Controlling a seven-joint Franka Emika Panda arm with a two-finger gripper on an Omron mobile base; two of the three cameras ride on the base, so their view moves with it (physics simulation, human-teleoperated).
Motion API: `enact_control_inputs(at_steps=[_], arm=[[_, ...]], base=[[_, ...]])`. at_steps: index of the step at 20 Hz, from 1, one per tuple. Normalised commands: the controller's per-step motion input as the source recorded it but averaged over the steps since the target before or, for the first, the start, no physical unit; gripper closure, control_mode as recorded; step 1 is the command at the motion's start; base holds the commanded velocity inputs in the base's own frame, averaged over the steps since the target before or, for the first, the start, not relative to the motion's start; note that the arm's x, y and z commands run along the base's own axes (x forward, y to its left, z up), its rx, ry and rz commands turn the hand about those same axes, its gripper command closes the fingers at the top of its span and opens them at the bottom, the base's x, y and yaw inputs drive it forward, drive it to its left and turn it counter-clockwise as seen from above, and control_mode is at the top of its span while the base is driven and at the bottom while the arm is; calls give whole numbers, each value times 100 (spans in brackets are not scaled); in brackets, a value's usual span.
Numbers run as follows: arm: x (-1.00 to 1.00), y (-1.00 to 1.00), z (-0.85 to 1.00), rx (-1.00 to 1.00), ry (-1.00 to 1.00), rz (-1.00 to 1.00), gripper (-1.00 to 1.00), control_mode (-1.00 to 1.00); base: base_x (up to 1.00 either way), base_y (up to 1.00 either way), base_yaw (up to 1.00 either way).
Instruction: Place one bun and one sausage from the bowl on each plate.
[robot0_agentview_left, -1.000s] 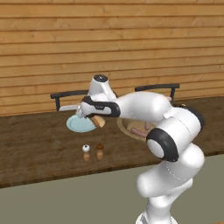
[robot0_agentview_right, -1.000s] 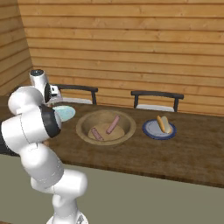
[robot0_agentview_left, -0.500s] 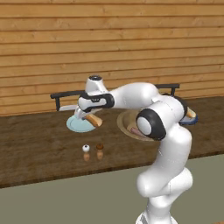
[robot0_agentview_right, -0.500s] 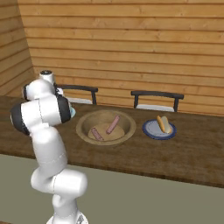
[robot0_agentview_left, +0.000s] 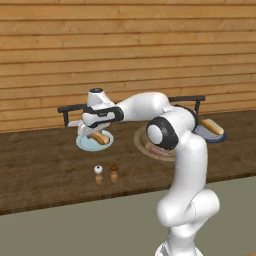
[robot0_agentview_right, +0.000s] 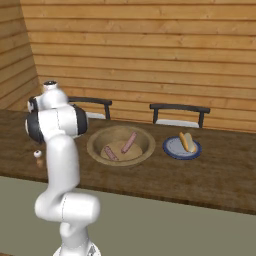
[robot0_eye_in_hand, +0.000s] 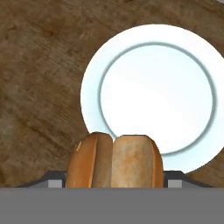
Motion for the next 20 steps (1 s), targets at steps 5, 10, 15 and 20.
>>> enact_control_inputs(at_steps=[5,10,15,20], arm=[[6,-4,-56,-1,-3,0,100,-100],[38,0,-28,7,-14,0,100,-100],[35,6,-18,13,-18,0,100,-100],[1,17,-3,1,0,0,-100,-100]], base=[[0,0,0],[0,0,0],[0,0,0],[0,0,0]])
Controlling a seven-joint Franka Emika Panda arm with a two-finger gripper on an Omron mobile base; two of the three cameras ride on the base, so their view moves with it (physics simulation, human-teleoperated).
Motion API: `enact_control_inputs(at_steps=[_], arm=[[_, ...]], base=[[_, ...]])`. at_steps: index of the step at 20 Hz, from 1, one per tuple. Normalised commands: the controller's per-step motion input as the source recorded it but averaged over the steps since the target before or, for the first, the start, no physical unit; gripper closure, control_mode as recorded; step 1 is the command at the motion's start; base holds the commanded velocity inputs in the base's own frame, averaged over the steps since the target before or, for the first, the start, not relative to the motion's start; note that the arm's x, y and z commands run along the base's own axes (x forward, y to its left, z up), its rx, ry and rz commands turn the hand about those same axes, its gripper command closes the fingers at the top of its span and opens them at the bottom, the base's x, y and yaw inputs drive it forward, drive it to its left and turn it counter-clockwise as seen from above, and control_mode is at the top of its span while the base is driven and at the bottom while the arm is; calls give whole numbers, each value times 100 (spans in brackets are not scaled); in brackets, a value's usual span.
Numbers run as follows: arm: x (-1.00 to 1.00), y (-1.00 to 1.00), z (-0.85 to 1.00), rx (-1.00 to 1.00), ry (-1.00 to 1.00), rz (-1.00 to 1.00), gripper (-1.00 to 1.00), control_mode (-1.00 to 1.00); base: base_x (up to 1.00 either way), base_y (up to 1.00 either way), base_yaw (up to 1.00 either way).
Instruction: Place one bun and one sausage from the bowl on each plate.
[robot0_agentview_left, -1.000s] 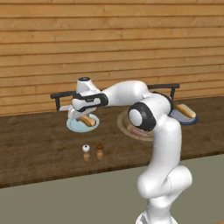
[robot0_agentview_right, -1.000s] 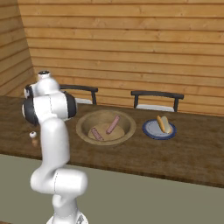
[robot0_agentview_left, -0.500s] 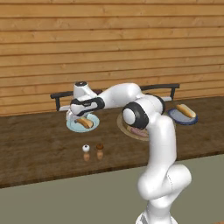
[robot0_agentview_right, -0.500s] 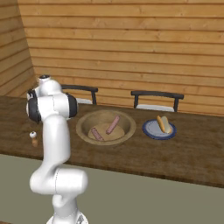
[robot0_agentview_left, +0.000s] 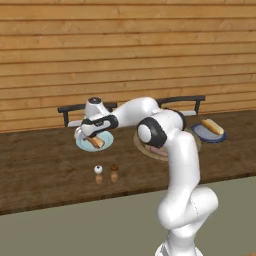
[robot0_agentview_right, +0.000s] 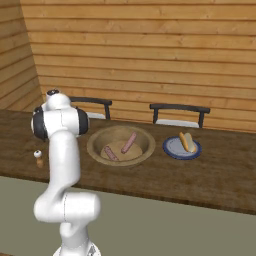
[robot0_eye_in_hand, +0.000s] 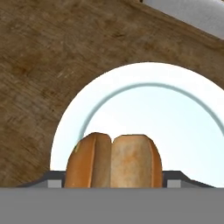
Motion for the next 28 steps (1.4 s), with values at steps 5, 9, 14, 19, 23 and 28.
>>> enact_control_inputs(at_steps=[5,9,14,19,23,28], arm=[[24,7,0,0,0,0,-100,-100],[31,0,0,0,0,0,-100,-100],[-18,-17,23,0,0,0,-100,-100],[-97,-92,41,0,0,0,-100,-100],[-100,-100,20,0,-1,0,-100,-100],[-91,-100,14,0,0,0,-100,-100]], base=[[0,0,0],[0,0,0],[0,0,0],[0,0,0],[0,0,0],[0,0,0]])
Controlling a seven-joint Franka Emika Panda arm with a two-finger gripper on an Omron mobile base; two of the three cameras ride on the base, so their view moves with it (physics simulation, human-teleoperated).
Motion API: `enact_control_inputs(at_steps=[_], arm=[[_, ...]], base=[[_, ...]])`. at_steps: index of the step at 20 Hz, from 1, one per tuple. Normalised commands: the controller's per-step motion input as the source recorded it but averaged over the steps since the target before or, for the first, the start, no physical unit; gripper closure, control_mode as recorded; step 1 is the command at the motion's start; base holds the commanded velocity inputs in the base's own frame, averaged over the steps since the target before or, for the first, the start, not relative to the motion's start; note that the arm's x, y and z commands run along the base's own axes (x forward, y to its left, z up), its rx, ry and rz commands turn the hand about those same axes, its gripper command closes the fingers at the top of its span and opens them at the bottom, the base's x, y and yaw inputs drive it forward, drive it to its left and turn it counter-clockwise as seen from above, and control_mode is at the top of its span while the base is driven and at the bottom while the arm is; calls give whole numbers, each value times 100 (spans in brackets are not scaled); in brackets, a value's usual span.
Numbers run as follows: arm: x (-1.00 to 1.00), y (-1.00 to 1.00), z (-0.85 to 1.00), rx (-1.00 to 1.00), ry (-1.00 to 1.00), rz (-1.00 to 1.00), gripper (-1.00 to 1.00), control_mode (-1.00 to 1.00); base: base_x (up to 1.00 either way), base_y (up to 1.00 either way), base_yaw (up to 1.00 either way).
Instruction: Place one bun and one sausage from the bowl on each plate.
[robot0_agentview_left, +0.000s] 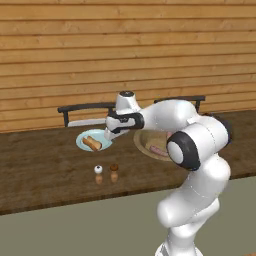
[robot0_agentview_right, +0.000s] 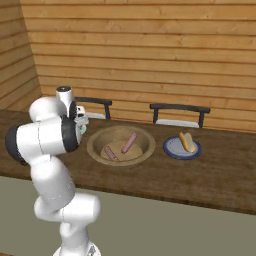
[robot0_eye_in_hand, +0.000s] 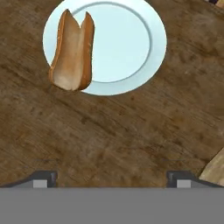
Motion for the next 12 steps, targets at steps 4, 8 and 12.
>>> enact_control_inputs(at_steps=[4,8,12], arm=[[-38,-87,31,-5,0,0,-100,-100],[-10,-83,31,-7,0,-8,-100,-100],[1,-78,31,-7,3,-20,-100,-100]], base=[[0,0,0],[0,0,0],[0,0,0]])
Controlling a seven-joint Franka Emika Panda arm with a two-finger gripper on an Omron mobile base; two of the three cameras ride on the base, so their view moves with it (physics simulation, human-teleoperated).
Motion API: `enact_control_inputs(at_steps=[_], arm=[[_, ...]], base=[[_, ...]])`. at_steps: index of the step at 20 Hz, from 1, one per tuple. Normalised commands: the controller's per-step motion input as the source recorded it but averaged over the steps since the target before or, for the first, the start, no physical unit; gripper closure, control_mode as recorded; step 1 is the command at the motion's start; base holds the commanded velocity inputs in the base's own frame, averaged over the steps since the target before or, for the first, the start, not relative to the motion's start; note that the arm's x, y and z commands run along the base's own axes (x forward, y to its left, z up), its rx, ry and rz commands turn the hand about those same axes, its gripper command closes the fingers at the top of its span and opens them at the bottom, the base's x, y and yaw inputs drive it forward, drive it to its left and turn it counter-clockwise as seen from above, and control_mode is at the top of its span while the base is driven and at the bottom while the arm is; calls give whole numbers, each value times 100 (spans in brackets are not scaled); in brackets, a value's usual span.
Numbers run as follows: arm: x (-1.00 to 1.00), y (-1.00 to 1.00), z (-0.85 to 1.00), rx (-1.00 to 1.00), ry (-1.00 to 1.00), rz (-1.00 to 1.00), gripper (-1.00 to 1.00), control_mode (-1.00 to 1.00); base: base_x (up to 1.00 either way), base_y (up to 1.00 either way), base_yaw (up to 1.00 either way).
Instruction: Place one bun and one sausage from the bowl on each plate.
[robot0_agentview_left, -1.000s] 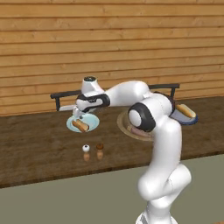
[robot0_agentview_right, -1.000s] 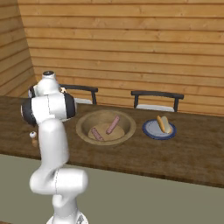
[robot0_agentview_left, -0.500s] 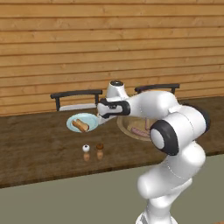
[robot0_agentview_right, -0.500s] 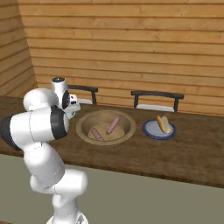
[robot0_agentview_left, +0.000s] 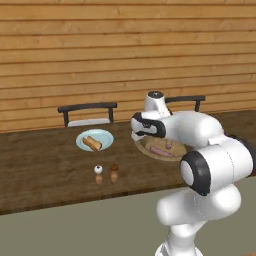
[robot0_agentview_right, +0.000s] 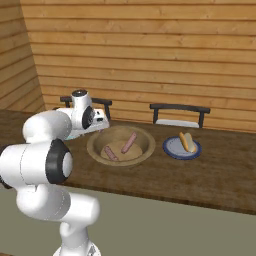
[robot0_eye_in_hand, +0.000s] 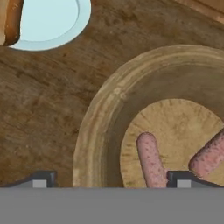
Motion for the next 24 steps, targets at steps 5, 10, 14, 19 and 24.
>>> enact_control_inputs(at_steps=[5,10,14,19,24], arm=[[6,-84,19,-4,13,-23,-100,-100],[2,-46,-52,1,18,3,-100,-100],[-5,0,-19,9,6,21,-100,-100],[-4,-1,-39,5,0,21,-100,-100],[20,0,-48,0,0,11,-100,-100]], base=[[0,0,0],[0,0,0],[0,0,0],[0,0,0],[0,0,0]])
